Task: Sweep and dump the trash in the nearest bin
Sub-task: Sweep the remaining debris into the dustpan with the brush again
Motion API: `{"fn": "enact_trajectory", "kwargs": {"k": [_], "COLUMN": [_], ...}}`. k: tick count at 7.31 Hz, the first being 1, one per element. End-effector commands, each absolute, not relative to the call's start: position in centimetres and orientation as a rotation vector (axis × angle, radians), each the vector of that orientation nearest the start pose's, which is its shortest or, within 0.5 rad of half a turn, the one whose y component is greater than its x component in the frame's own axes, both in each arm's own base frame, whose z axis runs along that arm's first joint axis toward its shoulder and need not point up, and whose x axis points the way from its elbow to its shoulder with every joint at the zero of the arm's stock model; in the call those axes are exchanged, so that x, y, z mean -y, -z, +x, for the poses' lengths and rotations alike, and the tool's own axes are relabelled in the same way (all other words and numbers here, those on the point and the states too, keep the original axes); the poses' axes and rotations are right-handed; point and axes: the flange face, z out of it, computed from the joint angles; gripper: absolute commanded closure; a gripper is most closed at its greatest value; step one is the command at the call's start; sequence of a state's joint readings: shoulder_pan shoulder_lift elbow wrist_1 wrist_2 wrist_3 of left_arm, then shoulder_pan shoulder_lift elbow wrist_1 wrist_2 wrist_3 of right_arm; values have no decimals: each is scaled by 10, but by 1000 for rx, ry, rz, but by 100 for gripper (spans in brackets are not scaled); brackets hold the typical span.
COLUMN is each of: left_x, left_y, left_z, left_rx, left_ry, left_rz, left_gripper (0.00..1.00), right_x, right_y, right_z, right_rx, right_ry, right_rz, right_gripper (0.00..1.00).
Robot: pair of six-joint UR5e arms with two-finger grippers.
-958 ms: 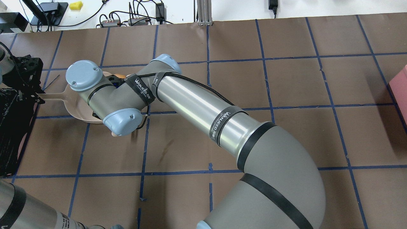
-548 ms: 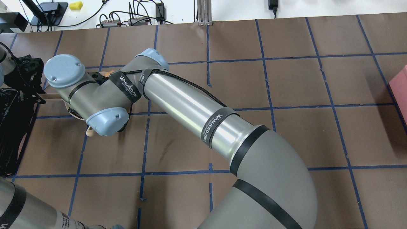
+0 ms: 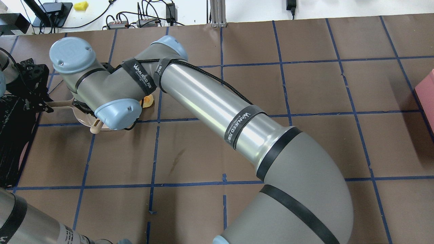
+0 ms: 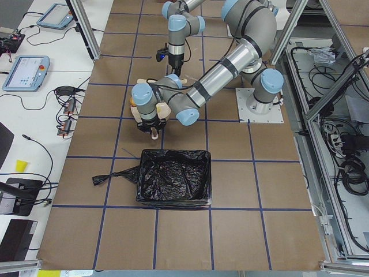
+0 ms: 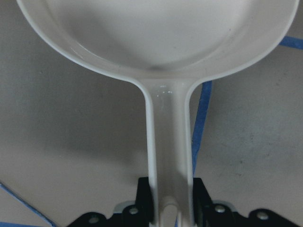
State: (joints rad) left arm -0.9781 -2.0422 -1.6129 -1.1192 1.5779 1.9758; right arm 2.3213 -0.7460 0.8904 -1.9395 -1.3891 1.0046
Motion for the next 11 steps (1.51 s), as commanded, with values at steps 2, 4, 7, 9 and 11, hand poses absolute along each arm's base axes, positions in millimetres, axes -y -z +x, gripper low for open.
{"fn": "enact_trajectory", "kwargs": {"k": [2, 4, 7, 9, 11], "left_x": [593, 593, 593, 593, 593], "left_y": [-243, -244, -244, -244, -245], "left_z": [241, 241, 241, 241, 241], "left_rx": [-2466, -2460, -2462, -2462, -2461], "left_ry": [-47, -47, -47, -47, -47], "left_rz": [2037, 2036, 2034, 2034, 2033], "left_gripper": [91, 91, 91, 91, 91], "right_x": [551, 542, 504, 480, 496], "right_y": [-297, -242, -222, -221, -240], "right_z": [602, 580, 610, 645, 670], "right_rx": [-2993, -3132, -3130, -3044, -2948], "right_ry": [92, 52, 13, 1, 13], "right_rz": [159, 58, 19, 108, 172], "right_gripper": [77, 77, 77, 77, 77]}}
